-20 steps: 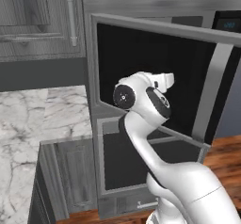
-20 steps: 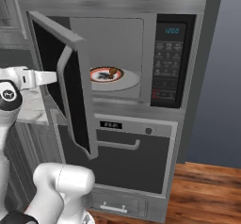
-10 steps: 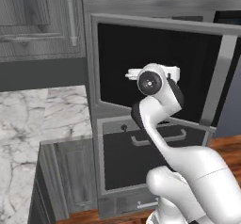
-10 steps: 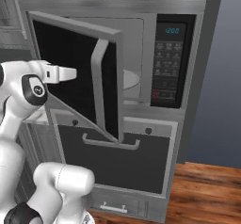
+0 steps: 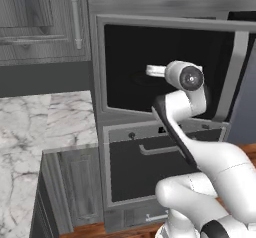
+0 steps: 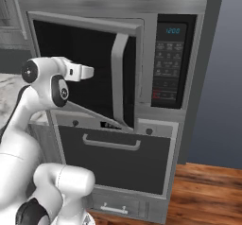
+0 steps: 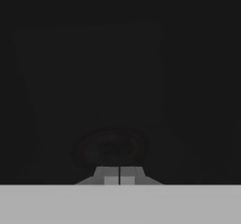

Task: Transport the chicken drumstick from the fridge to the microwave and turn on the microwave.

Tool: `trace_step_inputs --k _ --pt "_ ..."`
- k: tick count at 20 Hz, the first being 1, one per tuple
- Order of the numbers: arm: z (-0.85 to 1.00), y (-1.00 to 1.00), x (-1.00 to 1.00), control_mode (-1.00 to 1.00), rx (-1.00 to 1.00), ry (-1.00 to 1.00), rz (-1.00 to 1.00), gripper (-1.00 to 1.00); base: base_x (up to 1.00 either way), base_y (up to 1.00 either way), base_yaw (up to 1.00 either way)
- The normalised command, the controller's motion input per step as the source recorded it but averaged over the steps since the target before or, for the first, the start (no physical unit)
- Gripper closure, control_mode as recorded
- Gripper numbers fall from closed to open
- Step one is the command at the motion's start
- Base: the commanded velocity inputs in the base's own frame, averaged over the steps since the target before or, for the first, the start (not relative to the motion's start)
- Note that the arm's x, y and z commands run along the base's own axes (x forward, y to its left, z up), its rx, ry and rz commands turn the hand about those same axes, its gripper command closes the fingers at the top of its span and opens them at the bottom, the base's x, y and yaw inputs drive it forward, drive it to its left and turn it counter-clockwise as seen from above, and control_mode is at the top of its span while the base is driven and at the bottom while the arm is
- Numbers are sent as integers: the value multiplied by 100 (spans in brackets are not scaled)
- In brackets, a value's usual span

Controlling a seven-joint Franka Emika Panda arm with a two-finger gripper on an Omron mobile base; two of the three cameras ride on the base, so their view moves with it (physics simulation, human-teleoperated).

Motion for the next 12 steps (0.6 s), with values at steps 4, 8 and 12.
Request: trace_step_inputs --k 4,8,12 --pt "11 -31 12 -100 15 0 14 100 0 0 0" --pt "12 -25 15 -100 13 0 12 100 0 0 0" --pt "6 -14 22 -100 10 0 11 100 0 0 0"
